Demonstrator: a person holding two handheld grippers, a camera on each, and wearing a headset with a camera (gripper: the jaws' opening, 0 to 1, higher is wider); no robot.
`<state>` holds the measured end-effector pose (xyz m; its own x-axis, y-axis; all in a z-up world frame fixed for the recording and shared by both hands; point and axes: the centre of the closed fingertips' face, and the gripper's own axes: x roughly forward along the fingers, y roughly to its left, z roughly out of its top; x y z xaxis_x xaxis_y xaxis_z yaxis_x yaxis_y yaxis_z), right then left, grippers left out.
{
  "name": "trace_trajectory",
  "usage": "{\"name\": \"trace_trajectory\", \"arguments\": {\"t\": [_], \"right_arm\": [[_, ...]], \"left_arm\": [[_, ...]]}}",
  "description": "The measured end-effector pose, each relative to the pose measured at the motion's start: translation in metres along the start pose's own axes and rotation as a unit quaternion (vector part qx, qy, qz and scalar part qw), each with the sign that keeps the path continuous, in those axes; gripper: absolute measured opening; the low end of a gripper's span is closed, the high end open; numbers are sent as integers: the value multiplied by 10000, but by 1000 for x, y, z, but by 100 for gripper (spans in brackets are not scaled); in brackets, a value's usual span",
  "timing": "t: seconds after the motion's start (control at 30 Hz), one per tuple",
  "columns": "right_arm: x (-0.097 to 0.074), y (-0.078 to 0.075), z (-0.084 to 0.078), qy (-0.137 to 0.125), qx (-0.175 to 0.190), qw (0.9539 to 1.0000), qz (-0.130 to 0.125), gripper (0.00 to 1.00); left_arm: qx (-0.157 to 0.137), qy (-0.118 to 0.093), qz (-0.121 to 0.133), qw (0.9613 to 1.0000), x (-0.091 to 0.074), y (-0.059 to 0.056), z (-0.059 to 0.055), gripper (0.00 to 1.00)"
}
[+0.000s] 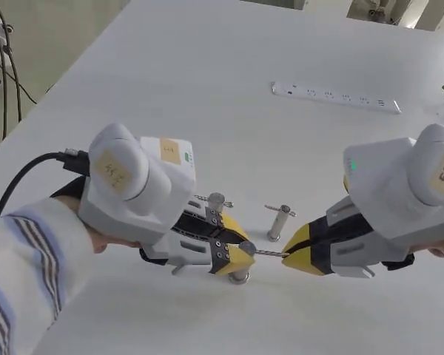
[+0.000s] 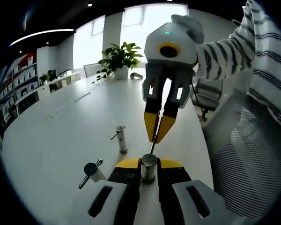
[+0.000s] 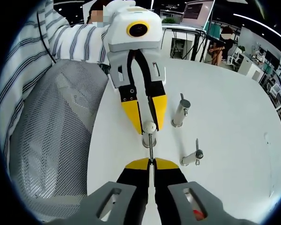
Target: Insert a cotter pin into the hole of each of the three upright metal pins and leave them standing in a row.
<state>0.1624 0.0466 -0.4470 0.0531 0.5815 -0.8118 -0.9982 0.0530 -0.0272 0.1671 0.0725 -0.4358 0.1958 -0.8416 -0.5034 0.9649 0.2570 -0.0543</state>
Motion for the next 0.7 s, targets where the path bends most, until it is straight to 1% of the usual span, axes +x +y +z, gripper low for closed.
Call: {"name": "trace_trajectory", "arguments": {"t": [0.1,0.23,0.27,0.5,0.7], "right_arm": [[0,1,7,-67,-36,10000,21,0],[-1,3,12,-84,-95,9999,40,0],[-2,4,12,-55,-93,9999,47,0],[-1,5,17,-63,-242,9996,97,0],[1,5,17,-36,-296,9995,139,0]], "left_arm": [[4,3,8,10000,0,0,0,9],[-6,3,12,10000,0,0,0,9],[-19,1,7,10000,0,0,0,9],[-11,18,24,10000,0,0,1,9],[-4,22,34,10000,1,0,2,9]]}}
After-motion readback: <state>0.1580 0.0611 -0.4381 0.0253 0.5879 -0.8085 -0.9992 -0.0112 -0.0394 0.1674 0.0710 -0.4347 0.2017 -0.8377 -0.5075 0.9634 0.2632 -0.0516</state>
